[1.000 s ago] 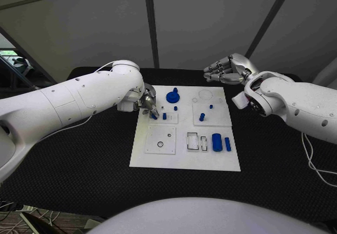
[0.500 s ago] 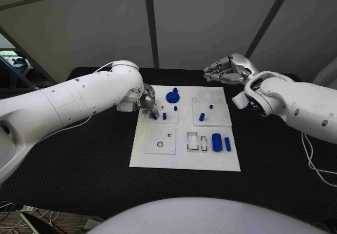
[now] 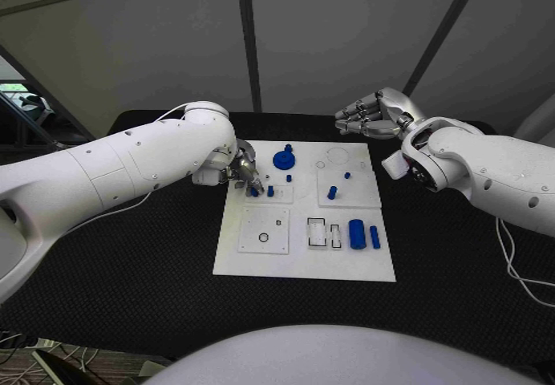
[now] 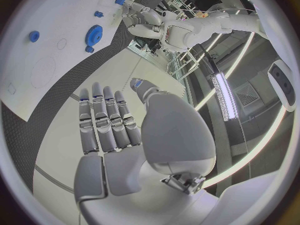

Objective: Assemble the parts on the task board

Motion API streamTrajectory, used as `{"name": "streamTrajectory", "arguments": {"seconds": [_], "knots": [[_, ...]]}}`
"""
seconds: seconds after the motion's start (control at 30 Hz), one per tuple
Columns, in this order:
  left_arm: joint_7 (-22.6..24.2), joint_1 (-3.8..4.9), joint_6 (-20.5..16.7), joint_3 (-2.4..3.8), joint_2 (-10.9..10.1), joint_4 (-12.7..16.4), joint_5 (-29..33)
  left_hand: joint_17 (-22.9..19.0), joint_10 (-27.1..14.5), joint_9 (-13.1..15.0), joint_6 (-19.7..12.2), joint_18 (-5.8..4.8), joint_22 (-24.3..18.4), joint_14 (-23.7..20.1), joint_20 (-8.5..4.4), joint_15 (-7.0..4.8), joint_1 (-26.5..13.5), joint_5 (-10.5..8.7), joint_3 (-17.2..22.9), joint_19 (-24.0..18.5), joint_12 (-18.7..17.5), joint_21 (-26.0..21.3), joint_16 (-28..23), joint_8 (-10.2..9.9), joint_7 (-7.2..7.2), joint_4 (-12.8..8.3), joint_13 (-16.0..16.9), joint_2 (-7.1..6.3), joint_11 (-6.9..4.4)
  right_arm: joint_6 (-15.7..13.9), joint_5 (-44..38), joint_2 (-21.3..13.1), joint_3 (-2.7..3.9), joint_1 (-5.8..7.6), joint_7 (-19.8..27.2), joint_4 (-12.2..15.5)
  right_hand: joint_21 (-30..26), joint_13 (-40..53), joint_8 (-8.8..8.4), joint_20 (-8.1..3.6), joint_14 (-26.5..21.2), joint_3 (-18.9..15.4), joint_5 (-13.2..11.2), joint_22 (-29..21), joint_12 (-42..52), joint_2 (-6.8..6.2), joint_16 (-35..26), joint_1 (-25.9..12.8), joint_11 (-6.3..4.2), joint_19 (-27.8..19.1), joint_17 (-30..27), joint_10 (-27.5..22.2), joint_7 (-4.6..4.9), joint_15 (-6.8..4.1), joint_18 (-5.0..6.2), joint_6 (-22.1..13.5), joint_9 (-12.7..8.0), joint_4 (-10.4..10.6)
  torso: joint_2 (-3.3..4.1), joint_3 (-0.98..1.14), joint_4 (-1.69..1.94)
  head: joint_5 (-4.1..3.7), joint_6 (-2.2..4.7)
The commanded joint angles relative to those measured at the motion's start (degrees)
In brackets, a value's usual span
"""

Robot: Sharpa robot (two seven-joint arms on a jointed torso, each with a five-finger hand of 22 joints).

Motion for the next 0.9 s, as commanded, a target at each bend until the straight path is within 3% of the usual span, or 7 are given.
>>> {"name": "streamTrajectory", "arguments": {"seconds": [0.03, 0.47, 0.9], "knots": [[-0.62, -0.20, -0.21, -0.16, 0.01, 0.03, 0.32, 13.08, 0.05, 0.08, 0.61, -4.35, 7.78, 5.22, -0.24, -0.44, -0.69, -0.03, -0.45, 1.69, 0.42, 0.16, 0.35, -0.21, -0.01, 0.15, 0.19, -0.09, -0.28, 0.35, -0.08, 0.07, 0.04, 0.09, 0.28, -0.03, -0.22, 0.01, -0.21, 0.10, -0.51, -0.41, 0.14, 0.01, 0.32, 0.38, -0.10, 0.02, 0.05, 0.43, -0.06, -0.42, 0.08, -0.03, 0.39, -0.32, 0.01, 0.00, 0.04, 0.01, 0.01, -0.01, 0.01], [-0.58, -0.20, -1.24, -0.09, -0.28, 0.04, 0.41, 13.11, 0.29, 0.21, 1.12, -4.39, 7.92, 5.23, -0.32, -0.51, -2.60, -0.20, -1.83, 1.79, 0.77, 0.27, 0.38, -0.36, -0.08, 1.41, 0.52, 0.10, -0.35, 0.39, -0.08, 0.08, 0.04, 0.09, 0.28, -0.07, -0.31, 0.01, -0.22, 0.11, -0.55, -0.46, 0.16, 0.01, 0.33, 0.39, -0.11, 0.01, 0.07, 0.44, -0.11, -0.48, 0.11, 0.00, 0.39, -0.37, 0.01, 0.01, 0.00, 0.02, 0.03, -0.09, 0.01], [-0.55, -0.18, -1.69, 0.20, -0.80, 0.38, 0.43, 13.13, 0.37, 0.59, 1.66, -4.41, 8.14, 5.23, -0.33, -0.50, -5.36, -0.33, -7.69, 1.88, 1.18, 0.26, 0.39, -0.72, -0.06, 3.56, 0.96, -0.14, -0.31, 0.39, -0.08, 0.02, 0.04, 0.09, 0.30, -0.06, -0.31, 0.01, -0.22, 0.11, -0.55, -0.46, 0.16, 0.01, 0.33, 0.39, -0.11, 0.01, 0.07, 0.44, -0.11, -0.48, 0.11, 0.00, 0.39, -0.37, 0.01, 0.01, 0.01, 0.03, 0.04, -0.08, 0.01]]}}
